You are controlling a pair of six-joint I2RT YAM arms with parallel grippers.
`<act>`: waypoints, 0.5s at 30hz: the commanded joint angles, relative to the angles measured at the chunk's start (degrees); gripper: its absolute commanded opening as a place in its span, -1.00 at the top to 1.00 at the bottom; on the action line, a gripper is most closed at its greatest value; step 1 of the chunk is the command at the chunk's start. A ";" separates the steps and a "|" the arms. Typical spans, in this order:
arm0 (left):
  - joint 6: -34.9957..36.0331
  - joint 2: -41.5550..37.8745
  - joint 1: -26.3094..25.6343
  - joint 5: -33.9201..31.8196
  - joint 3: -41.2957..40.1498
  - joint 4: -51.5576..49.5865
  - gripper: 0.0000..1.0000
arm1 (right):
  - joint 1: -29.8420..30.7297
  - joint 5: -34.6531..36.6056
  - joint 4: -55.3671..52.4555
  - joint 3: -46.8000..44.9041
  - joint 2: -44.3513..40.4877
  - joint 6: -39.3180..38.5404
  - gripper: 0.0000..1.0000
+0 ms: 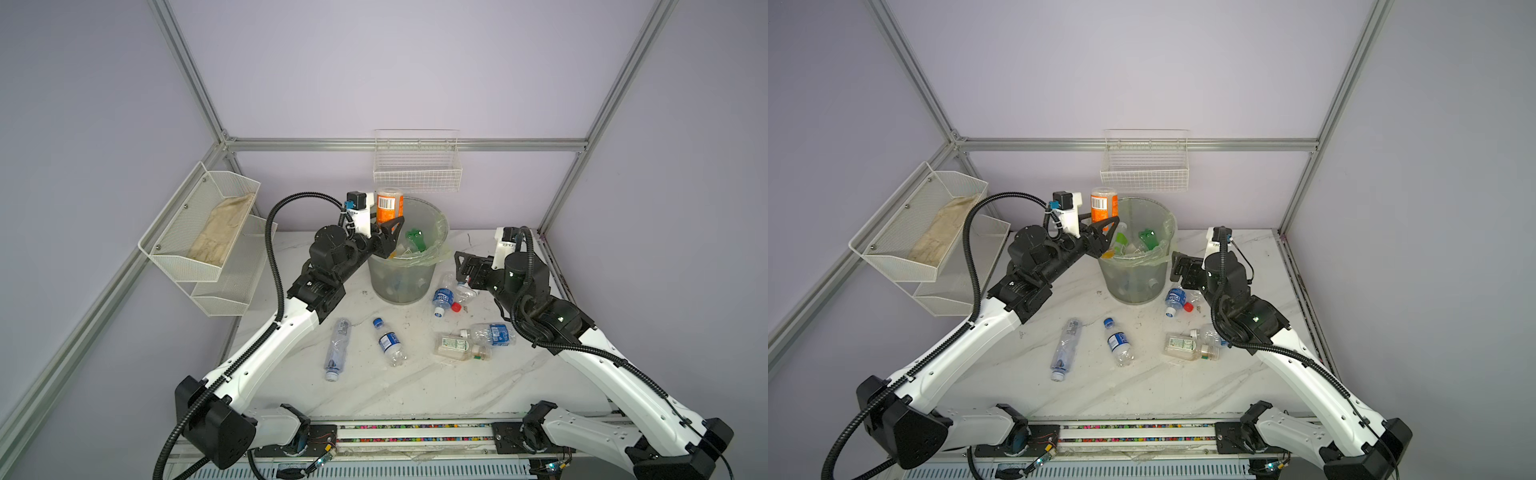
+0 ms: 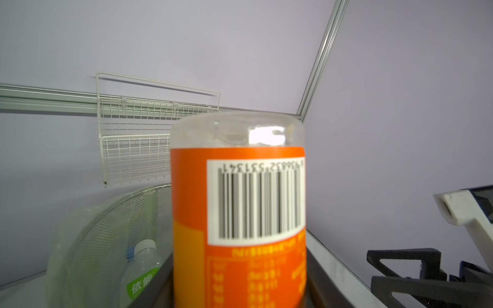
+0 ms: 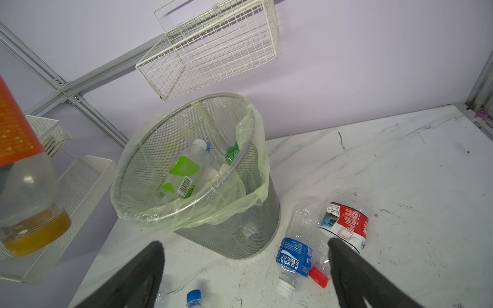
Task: Throw the plastic bottles in the bin
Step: Throw the plastic bottle into the trash bin.
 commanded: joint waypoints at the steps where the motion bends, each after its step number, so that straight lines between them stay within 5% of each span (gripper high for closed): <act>1: 3.06 1.70 -0.77 -0.99 7.64 0.57 0.90 | -0.32 1.10 -1.45 0.12 -1.15 -0.52 -0.95; 5: 3.64 6.66 -0.85 -2.16 11.50 -2.42 0.84 | -0.32 1.20 -1.81 -0.13 -1.64 -0.44 -0.95; 7: 5.36 10.92 -0.85 -2.11 18.44 -10.32 0.61 | -0.32 1.24 -1.88 -0.17 -1.89 -0.39 -0.95; 9: 6.00 17.63 -0.85 -1.39 31.74 -25.24 -0.65 | -0.32 1.21 -2.00 -0.18 -2.06 -0.35 -0.95; 10: 5.55 21.32 -1.01 -1.55 39.80 -33.49 -1.00 | -0.32 1.13 -2.07 -0.06 -2.08 -0.42 -0.95; 12: 4.45 24.54 -2.22 -4.40 49.03 -41.70 -1.00 | -0.37 1.25 -2.42 0.09 -2.04 -0.57 -0.95; 15: 8.54 18.80 -5.79 -10.06 43.34 -34.44 -1.00 | -0.40 1.70 -2.52 -0.21 -2.28 -0.61 -0.95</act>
